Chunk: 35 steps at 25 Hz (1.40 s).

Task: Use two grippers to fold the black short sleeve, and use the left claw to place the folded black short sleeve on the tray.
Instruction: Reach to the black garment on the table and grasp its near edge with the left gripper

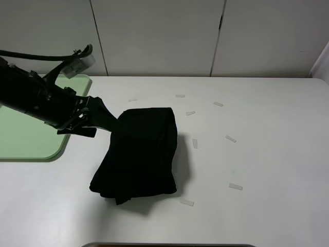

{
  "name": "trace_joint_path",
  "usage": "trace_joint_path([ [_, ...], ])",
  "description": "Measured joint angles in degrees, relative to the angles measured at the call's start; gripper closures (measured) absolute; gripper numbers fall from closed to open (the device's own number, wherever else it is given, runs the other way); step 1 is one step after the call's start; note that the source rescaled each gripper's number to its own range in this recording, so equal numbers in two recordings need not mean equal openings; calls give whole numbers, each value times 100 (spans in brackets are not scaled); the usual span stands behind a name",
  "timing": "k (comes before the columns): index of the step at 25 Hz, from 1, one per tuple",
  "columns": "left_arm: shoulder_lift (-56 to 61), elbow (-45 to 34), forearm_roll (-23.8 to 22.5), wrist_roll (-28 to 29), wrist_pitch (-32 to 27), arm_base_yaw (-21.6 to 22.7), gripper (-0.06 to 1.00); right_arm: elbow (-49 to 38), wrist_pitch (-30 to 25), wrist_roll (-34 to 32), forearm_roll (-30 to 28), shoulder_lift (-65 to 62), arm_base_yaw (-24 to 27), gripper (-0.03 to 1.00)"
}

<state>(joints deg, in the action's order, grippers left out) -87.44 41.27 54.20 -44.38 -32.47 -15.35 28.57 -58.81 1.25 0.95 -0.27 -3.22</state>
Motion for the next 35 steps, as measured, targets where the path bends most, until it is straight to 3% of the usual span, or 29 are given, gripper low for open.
trace_joint_path([
  [4, 0, -273, 359, -445, 105, 166, 17, 0, 0, 0, 0, 0, 0, -2],
  [15, -93, -888, 542, -530, 612, 332, 17, 0, 0, 0, 0, 0, 0, -2],
  [20, -750, -838, 970, -898, 622, 319, 17, 0, 0, 0, 0, 0, 0, -2],
  [26, -1639, -204, 1293, -1086, 648, -34, 18, 0, 0, 0, 0, 0, 0, -2],
  [30, -2013, 152, 1377, -1108, 644, -314, 27, 0, 0, 0, 0, 0, 0, -2],
  [35, -2086, 375, 1377, -1108, 758, -494, 52, 0, 0, 0, 0, 0, 0, -2],
])
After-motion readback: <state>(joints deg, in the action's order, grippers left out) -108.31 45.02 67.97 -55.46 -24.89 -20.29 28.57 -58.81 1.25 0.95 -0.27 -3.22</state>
